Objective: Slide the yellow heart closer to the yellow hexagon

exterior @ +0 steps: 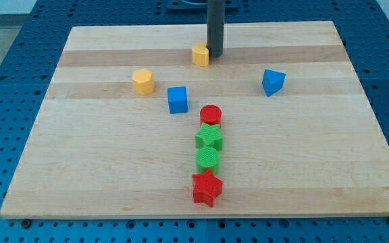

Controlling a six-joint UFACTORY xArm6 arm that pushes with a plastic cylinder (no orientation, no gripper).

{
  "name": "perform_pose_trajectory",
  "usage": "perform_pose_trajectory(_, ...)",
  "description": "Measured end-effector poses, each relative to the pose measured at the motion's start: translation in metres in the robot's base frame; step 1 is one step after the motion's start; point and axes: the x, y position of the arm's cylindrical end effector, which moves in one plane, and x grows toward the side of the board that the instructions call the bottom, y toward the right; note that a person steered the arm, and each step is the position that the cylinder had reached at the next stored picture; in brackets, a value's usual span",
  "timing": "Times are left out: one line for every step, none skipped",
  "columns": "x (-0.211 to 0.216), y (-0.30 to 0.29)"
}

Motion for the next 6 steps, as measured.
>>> perform_pose_trajectory(0.000,-0.012)
perform_pose_trajectory(0.001,-0.029)
perform_pose_trajectory(0.007,-0.050)
perform_pose_trajectory(0.016,-0.071)
perform_pose_trajectory(0.025,-0.093)
perform_pose_trajectory(0.029,-0.112)
